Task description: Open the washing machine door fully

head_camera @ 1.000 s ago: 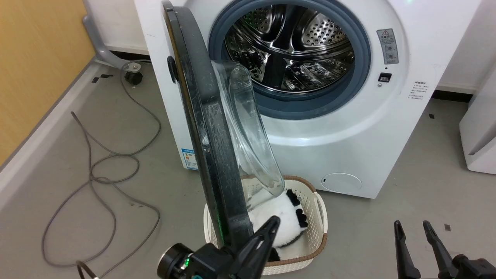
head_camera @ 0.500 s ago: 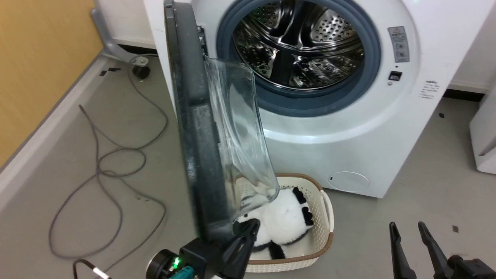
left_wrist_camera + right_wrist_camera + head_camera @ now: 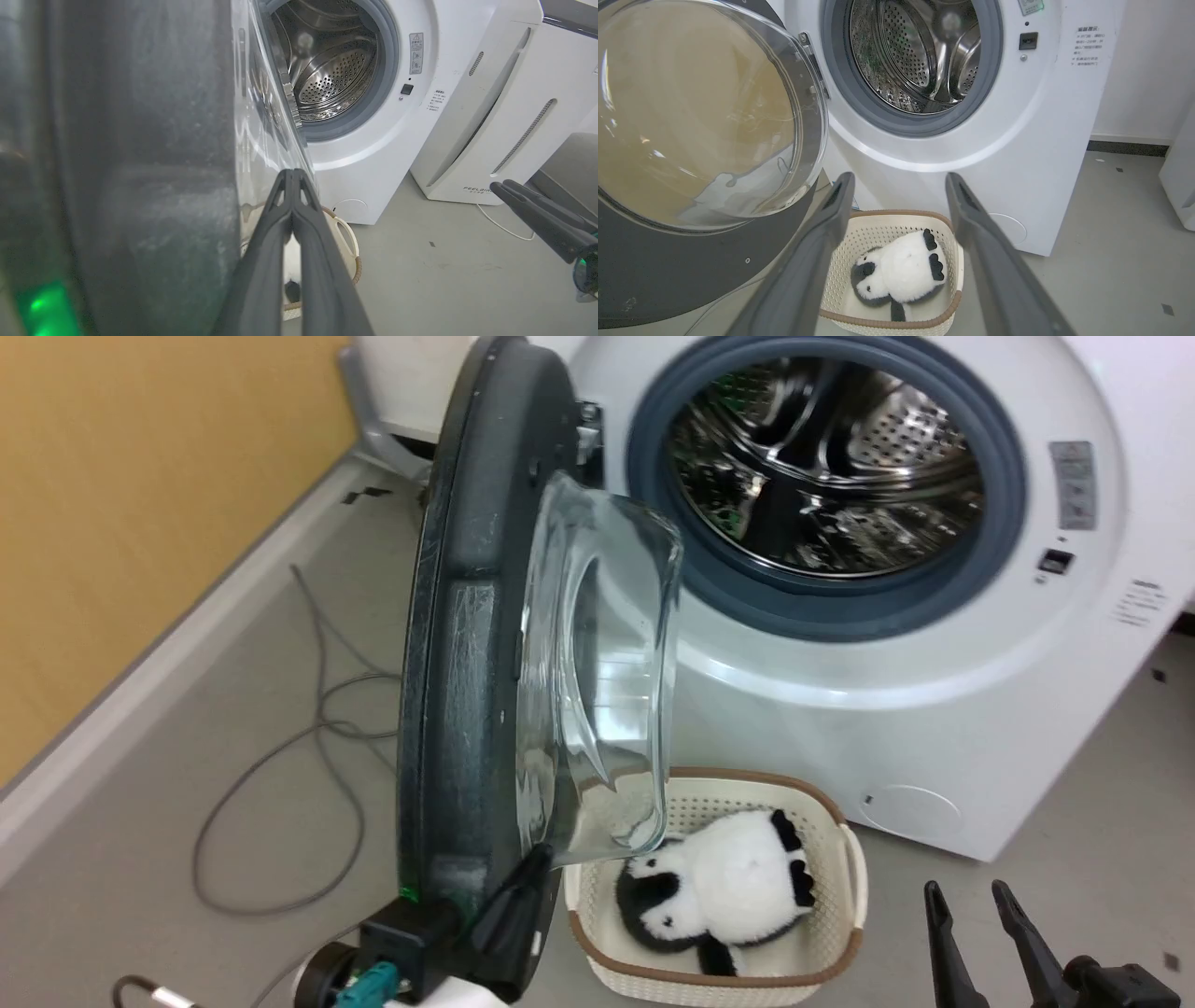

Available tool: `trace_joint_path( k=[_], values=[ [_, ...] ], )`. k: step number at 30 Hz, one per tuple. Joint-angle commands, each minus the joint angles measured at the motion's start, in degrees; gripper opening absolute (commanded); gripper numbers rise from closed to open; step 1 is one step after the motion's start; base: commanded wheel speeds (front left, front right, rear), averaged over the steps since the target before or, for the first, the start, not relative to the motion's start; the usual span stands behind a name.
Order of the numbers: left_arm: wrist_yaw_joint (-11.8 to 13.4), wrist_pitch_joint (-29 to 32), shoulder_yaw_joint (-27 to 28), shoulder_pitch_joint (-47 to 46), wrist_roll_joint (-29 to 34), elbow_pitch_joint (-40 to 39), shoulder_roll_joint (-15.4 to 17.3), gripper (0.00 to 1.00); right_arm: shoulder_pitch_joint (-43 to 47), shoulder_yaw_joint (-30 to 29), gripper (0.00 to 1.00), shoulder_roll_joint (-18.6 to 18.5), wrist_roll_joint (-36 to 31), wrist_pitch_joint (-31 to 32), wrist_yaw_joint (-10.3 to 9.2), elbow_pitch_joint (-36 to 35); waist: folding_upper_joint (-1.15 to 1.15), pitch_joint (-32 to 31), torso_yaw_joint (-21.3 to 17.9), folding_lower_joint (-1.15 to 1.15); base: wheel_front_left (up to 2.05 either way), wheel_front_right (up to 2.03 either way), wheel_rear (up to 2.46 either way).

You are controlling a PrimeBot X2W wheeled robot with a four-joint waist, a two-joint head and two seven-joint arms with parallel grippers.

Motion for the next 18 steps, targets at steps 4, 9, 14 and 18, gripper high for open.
trace_joint_path(
  k=[4, 9, 14, 18],
  values=[
    [1.1, -1.4, 2.4, -0.5, -1.1, 0.6, 0.5, 0.00, -0.6, 0.6, 1.00, -0.4, 0.4, -0.5, 0.03, 0.2, 0.00, -0.4, 3.0, 0.00, 0.00, 0.00, 0.00],
    [2.5, -3.6, 5.7, -0.6, -1.7, 3.1, 1.3, 0.00, -0.6, 1.6, 1.00, -0.8, 0.4, -0.5, 0.03, 0.1, 0.00, 0.0, 4.8, 0.00, 0.00, 0.00, 0.00],
    [3.4, -7.3, 8.5, -1.8, -3.2, 5.4, 1.1, 0.00, -0.7, 2.3, 1.00, -1.3, 0.3, -0.5, 0.03, -0.2, 0.00, 1.3, 6.0, 0.00, 0.00, 0.00, 0.00],
    [4.1, -10.1, 11.2, -3.2, -4.4, 6.9, 1.2, 0.00, -1.2, 3.0, 1.00, -1.9, 0.5, -0.5, 0.03, -0.5, 0.00, 2.6, 6.1, 0.00, 0.00, 0.00, 0.00]
  ],
)
